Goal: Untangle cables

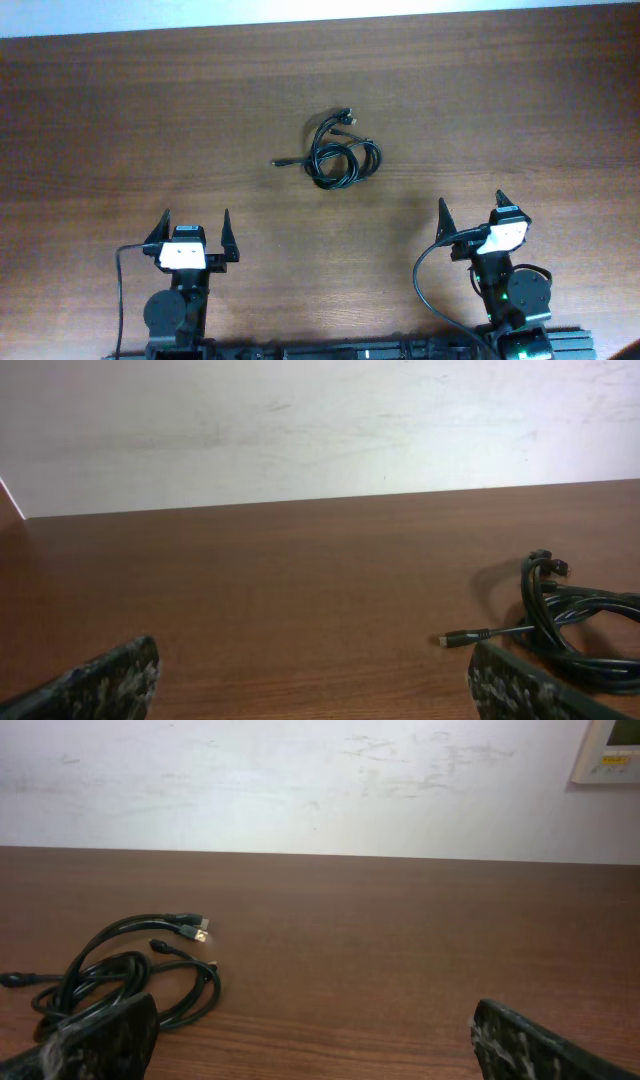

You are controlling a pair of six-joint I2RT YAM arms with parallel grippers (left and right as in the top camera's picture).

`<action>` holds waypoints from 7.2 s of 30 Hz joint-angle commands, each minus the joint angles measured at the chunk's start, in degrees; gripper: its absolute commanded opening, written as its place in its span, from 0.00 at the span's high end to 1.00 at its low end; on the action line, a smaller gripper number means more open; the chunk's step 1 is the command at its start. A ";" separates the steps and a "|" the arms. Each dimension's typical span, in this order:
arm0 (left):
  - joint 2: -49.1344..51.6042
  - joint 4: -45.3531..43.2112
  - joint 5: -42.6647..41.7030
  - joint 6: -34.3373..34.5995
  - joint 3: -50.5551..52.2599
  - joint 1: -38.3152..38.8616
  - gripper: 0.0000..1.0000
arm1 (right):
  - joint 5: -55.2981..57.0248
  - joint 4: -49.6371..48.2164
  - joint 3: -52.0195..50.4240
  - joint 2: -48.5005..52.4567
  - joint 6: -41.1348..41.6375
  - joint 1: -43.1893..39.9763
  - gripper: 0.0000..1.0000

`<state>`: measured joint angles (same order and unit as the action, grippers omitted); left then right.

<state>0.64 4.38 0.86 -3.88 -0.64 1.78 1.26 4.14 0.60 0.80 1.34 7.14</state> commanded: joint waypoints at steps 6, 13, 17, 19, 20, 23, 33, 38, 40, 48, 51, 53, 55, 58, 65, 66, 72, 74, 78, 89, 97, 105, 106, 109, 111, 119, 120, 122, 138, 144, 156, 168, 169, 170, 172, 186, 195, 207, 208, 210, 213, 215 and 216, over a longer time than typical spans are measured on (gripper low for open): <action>-0.31 0.42 -0.87 -0.92 0.15 -0.35 0.01 | 0.52 0.42 -0.28 -0.59 0.24 0.39 0.01; -0.31 0.42 -0.87 -0.92 0.15 -0.35 0.01 | 0.52 0.42 -0.28 -0.59 0.24 0.39 0.01; -0.28 0.42 -0.87 -0.92 0.15 -0.35 0.01 | 0.52 0.42 -0.28 -0.59 0.24 0.39 0.01; -0.31 0.42 -0.87 -0.92 0.15 -0.35 0.01 | 0.52 0.42 -0.28 -0.59 0.24 0.39 0.01; -0.31 0.42 -0.87 -0.92 0.15 -0.35 0.01 | 0.52 0.42 -0.28 -0.59 0.24 0.39 0.01; -0.31 0.42 -0.87 -0.92 0.15 -0.35 0.01 | 0.52 0.42 -0.28 -0.59 0.24 0.42 0.01; -0.31 0.42 -0.85 -0.92 0.15 -0.35 0.01 | 0.52 0.42 -0.28 -0.59 0.24 0.39 0.01; -0.31 0.42 -0.87 -0.92 0.15 -0.35 0.01 | 0.52 0.42 -0.28 -0.59 0.24 0.39 0.01; -0.31 0.42 -0.87 -0.92 0.15 -0.35 0.01 | 0.52 0.42 -0.28 -0.59 0.24 0.39 0.01; -0.31 0.42 -0.87 -0.92 0.15 -0.35 0.01 | 0.52 0.42 -0.28 -0.59 0.24 0.39 0.01; -0.31 0.39 -0.87 -0.92 0.15 -0.35 0.01 | 0.52 0.42 -0.28 -0.59 0.24 0.39 0.01; -0.31 0.42 -0.90 -0.92 0.15 -0.35 0.01 | 0.52 0.42 -0.28 -0.59 0.24 0.39 0.01; -0.31 0.42 -0.90 -0.92 0.15 -0.35 0.01 | 0.52 0.42 -0.28 -0.59 0.24 0.39 0.01; -0.28 0.42 -0.90 -0.92 0.15 -0.35 0.01 | 0.52 0.42 -0.28 -0.59 0.24 0.39 0.01; -0.31 0.26 -0.92 -0.90 0.13 -0.35 0.01 | 0.52 0.42 -0.28 -0.59 0.24 0.39 0.01; -0.31 0.24 -0.92 -0.90 0.13 -0.35 0.01 | 0.52 0.42 -0.28 -0.59 0.24 0.39 0.01; -0.31 0.22 -0.92 -0.90 0.11 -0.35 0.01 | 0.52 0.42 -0.28 -0.59 0.24 0.39 0.01; -0.28 0.24 -1.11 -0.81 0.07 -0.35 0.01 | 0.52 0.42 -0.28 -0.59 0.24 0.39 0.01; 0.00 0.94 -1.07 0.61 -1.01 -0.35 0.01 | 0.52 0.42 -0.28 -0.59 0.24 0.39 0.01; 10.43 2.78 -1.07 0.61 -8.50 -0.35 0.01 | 0.52 0.42 -0.28 -0.59 0.24 0.39 0.01; 25.44 7.98 -1.07 0.61 -19.15 -0.35 0.01 | 0.52 0.42 -0.28 -0.59 0.24 0.39 0.01; 43.06 19.28 -1.16 0.59 -32.87 -0.35 0.01 | 0.52 0.42 -0.28 -0.59 0.24 0.39 0.01; 45.48 21.75 -1.57 0.59 -34.60 -0.35 0.01 | 0.52 0.42 -0.28 -0.59 0.24 0.39 0.01; 49.64 25.79 -3.82 0.61 -37.07 -0.35 0.01 | 0.52 0.42 -0.28 -0.59 0.24 0.39 0.01; 51.19 27.74 -6.56 0.61 -37.59 -0.35 0.01 | 0.52 0.42 -0.28 -0.59 0.24 0.39 0.01; 51.36 27.32 -12.44 0.61 -37.62 -0.35 0.01 | 0.52 0.42 -0.28 -0.59 0.24 0.39 0.02; 51.36 26.73 -13.44 0.63 -37.62 -0.35 0.01 | 0.52 0.42 -0.28 -0.59 0.24 0.39 0.01; 51.36 23.91 -14.23 3.32 -37.64 -0.35 0.01 | 0.52 0.42 -0.28 -0.59 0.24 0.39 0.01; 72.57 19.87 -7.23 0.33 -56.78 10.29 0.06 | 0.52 0.42 -0.28 -0.59 0.24 0.39 0.01; 81.66 15.37 -7.50 0.39 -57.48 14.64 0.01 | 0.52 0.42 -0.28 -0.59 0.24 0.39 0.01; 85.18 15.37 -7.45 0.37 -57.48 15.74 0.01 | 0.52 0.42 -0.28 -0.59 0.24 0.39 0.01; 86.64 11.15 -7.04 0.35 -57.48 15.69 0.01 | 0.52 0.42 -0.28 -0.59 0.24 0.39 0.01; 87.03 10.60 -7.02 0.35 -57.48 15.69 0.01 | 0.52 0.42 -0.28 -0.59 0.24 0.39 0.01; 87.32 10.10 -7.04 0.35 -57.48 15.69 0.01 | 0.52 0.42 -0.28 -0.59 0.24 0.39 0.01; 87.89 9.01 -7.04 0.35 -57.48 15.69 0.01 | 0.52 0.42 -0.28 -0.59 0.24 0.39 0.01; 95.27 2.69 -8.72 -0.98 -58.01 16.68 0.02 | 0.52 0.42 -0.28 -0.59 0.24 0.39 0.01; 99.06 1.81 -8.59 -0.94 -58.40 18.10 0.04 | 0.52 0.42 -0.28 -0.59 0.24 0.39 0.01; 100.37 4.22 -8.57 -0.94 -58.38 21.53 0.02 | 0.52 0.42 -0.28 -0.55 0.24 0.39 0.01; 100.54 4.22 -8.57 -0.94 -58.38 21.55 0.02 | 0.52 0.42 -0.28 -0.55 0.24 0.39 0.01; 100.76 4.28 -8.59 -0.94 -58.38 21.57 0.01 | 0.52 0.42 -0.28 -0.55 0.24 0.39 0.01; 100.78 4.26 -8.57 -0.94 -58.38 21.73 0.01 | 0.52 0.42 -0.28 -0.55 0.24 0.39 0.01; 100.94 4.07 -8.57 -0.94 -58.38 21.70 0.00 | 0.52 0.42 -0.28 -0.55 0.24 0.39 0.01; 101.26 3.76 -8.57 -0.92 -58.38 21.70 0.00 | 0.50 0.39 -0.28 -0.55 0.24 0.42 0.01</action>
<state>100.62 8.73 -7.07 -3.88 -57.98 23.24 1.26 4.14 0.60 0.80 1.34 7.14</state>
